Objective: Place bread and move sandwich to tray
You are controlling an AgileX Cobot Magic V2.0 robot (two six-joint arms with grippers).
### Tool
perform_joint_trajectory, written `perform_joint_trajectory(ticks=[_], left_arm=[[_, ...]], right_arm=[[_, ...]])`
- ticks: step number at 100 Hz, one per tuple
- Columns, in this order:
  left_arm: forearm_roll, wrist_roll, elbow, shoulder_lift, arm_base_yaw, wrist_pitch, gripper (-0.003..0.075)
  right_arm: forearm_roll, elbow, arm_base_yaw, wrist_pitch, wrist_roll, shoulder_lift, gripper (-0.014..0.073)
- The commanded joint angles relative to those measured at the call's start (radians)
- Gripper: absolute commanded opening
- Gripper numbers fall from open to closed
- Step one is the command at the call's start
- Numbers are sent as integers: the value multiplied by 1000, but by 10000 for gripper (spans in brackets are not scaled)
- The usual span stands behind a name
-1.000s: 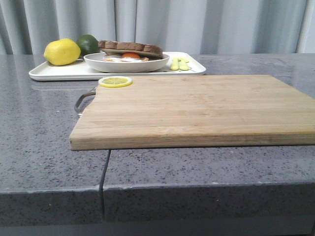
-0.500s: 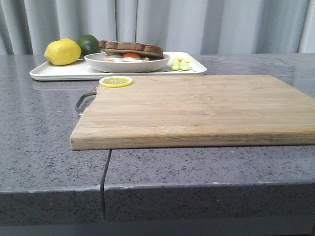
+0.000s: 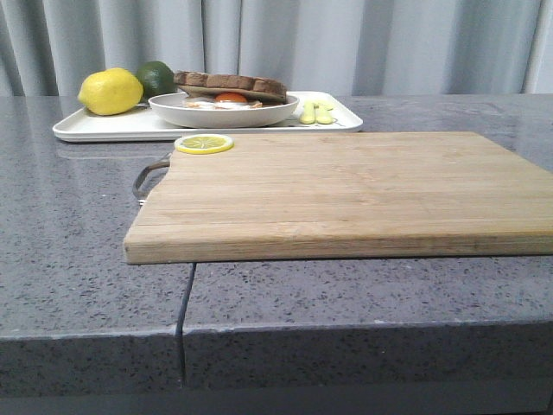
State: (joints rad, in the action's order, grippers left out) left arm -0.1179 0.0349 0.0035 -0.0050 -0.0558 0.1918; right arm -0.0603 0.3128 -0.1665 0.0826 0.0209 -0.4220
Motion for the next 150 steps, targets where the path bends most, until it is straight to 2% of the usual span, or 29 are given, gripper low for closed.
perform_joint_trajectory(ticks=[1,94,129,150], left_arm=[[24,15,14,-32,18,-68,-19],[40,15,14,-32,18,-68,-19],[40,15,14,-32,18,-68,-19],[40,15,14,-32,18,-68,-19]], right_arm=[[2,27,0,-76,-5,-2,-67],[-14,-15,0,-83,-7,8,-67],[-15,-256,1,-121,-7,284,-67],[-15,-341,5,-118,-6,406,-67]])
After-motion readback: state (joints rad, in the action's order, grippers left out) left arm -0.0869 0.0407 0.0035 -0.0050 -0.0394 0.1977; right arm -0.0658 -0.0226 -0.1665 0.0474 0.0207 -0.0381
